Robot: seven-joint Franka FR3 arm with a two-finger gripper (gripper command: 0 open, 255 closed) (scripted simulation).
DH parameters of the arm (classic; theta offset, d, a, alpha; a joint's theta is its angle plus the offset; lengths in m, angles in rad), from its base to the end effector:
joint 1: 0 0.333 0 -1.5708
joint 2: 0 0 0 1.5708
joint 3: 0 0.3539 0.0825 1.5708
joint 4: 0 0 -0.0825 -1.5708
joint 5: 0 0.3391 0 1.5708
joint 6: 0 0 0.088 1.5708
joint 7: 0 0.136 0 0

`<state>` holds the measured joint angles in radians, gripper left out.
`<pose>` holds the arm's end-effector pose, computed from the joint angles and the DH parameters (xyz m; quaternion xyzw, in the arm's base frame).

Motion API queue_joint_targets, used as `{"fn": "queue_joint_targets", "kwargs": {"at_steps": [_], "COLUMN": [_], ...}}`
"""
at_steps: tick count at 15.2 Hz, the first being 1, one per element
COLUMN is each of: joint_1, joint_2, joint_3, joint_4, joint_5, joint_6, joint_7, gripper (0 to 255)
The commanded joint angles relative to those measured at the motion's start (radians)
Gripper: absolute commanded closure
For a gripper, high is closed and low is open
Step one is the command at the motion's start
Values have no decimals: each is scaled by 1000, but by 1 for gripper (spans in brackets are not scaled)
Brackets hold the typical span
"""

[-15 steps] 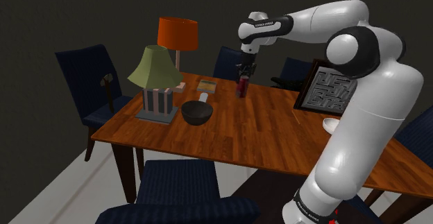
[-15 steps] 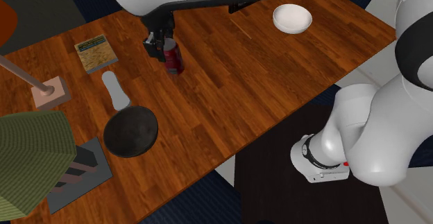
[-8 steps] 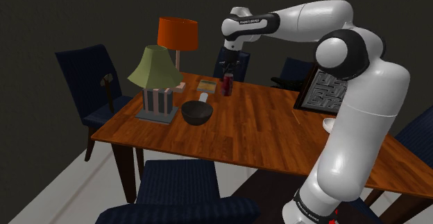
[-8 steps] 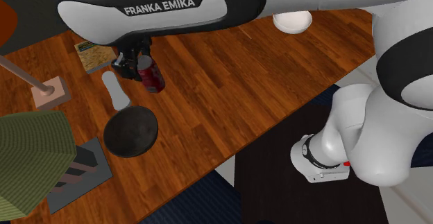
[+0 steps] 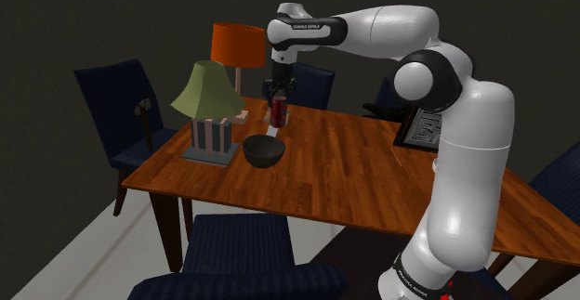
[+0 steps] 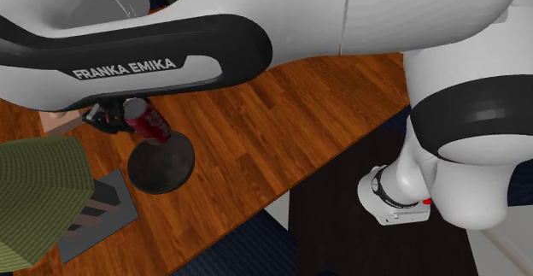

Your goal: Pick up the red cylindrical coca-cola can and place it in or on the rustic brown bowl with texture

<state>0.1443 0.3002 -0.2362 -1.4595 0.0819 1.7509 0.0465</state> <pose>0.6172 -0.0270 0.5314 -0.9974 0.0714 0.0001 0.0057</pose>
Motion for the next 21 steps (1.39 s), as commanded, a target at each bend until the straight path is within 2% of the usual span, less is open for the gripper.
{"fn": "queue_joint_targets", "kwargs": {"at_steps": [1, 2, 21], "joint_1": [16, 23, 32], "joint_2": [51, 79, 95], "joint_3": [13, 19, 24], "joint_4": [90, 134, -103], "joint_5": [7, 10, 18], "joint_6": [-39, -55, 198], "joint_7": [35, 51, 41], "gripper": [255, 255, 255]}}
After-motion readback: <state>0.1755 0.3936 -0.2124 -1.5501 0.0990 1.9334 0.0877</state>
